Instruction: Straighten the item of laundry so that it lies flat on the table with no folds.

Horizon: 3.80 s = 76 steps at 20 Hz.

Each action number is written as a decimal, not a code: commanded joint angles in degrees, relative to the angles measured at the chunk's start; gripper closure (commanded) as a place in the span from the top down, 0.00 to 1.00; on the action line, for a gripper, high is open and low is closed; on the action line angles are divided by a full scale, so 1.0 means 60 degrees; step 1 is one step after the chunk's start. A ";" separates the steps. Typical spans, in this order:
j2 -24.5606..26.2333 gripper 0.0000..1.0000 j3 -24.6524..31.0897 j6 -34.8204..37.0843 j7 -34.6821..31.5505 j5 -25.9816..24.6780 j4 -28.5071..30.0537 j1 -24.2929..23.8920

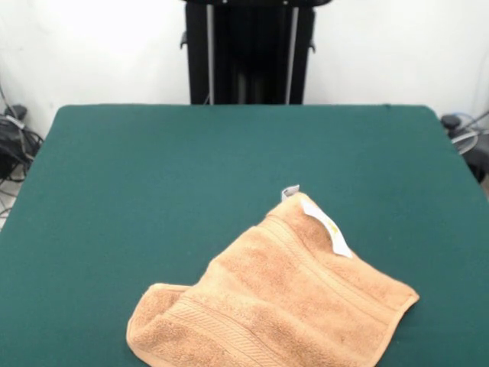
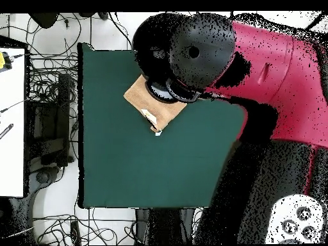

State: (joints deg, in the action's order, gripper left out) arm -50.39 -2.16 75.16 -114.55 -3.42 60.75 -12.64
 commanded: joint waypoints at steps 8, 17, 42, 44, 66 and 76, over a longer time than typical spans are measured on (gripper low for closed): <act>-0.0289 1.00 0.0681 -0.1363 0.1004 -0.0253 0.2254 0.0146; -0.0237 1.00 0.0646 -0.1340 0.0766 -0.0214 0.2490 0.0169; 0.1250 1.00 0.1225 -0.4987 0.1291 -0.0797 0.3692 -0.0529; 0.1237 1.00 0.1262 -0.5211 0.1290 -0.0858 0.3730 -0.0563; 0.1576 1.00 0.1388 -0.5440 0.0314 -0.0655 0.3731 -0.0324; 0.2185 1.00 0.1181 -0.5452 -0.0993 -0.0356 0.3033 0.0330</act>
State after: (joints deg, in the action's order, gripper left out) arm -41.32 0.98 45.00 -114.55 -5.84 73.84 -13.91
